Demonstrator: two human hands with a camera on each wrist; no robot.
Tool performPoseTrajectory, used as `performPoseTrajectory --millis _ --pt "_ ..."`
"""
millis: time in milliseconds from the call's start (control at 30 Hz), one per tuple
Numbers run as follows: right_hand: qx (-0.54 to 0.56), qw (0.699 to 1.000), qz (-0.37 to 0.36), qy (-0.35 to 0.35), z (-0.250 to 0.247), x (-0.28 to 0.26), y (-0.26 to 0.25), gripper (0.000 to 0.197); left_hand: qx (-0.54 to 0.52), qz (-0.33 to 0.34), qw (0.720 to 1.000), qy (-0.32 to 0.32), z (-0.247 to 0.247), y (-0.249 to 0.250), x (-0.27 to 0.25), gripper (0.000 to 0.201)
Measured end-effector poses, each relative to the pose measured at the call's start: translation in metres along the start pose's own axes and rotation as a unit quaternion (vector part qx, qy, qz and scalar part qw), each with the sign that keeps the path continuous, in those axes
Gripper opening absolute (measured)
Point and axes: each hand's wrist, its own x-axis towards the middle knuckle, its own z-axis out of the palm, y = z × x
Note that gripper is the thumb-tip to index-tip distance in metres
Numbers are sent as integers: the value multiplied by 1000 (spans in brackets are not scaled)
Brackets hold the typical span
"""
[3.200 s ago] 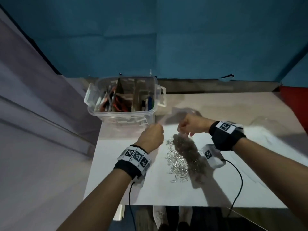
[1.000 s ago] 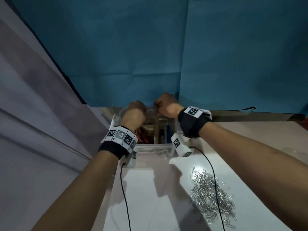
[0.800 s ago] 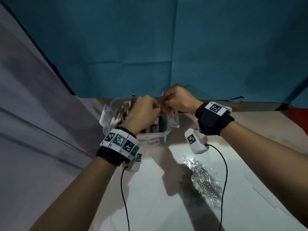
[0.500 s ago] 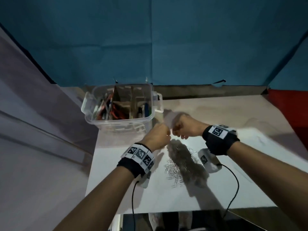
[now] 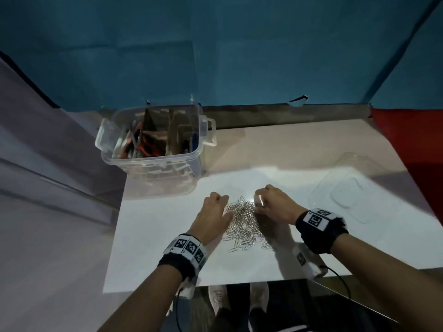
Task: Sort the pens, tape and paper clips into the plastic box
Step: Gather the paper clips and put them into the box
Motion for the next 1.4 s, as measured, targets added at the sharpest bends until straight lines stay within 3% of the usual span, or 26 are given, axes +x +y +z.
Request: performPoseTrajectory --millis 67,133,300,400,500,700,933,1100,1233,1333,1400 --pt "11 1000 5 -20 3 -1 -3 31 7 -14 1000 -25 1 5 0 44" --pt "11 1000 -11 -18 11 0 -13 34 23 -28 999 -29 8 15 3 46" --pt "47 998 -13 37 11 11 -29 9 -14 -46 998 27 10 32 19 21" --pt "79 996 5 46 0 17 -24 10 -20 -74 997 33 -4 25 30 8" --pt "131 989 6 67 -23 17 -23 10 -35 -82 995 44 -22 19 37 7" --pt "270 958 23 97 -67 30 -30 6 -99 -29 992 68 -83 36 33 7" --pt "322 938 -50 115 -146 54 -110 8 -129 6 977 171 -203 48 27 11" --pt "307 942 -57 122 -175 100 -182 13 -72 -57 962 257 -282 -1 52 11" --pt "352 926 -60 127 -181 147 -232 17 -11 -140 967 212 -305 -40 79 17" --pt "249 956 -28 154 -175 184 -257 15 16 -178 960 217 -302 -61 88 19" --pt "182 974 -17 134 -167 197 -261 18 35 -193 960 201 -299 -66 87 23"
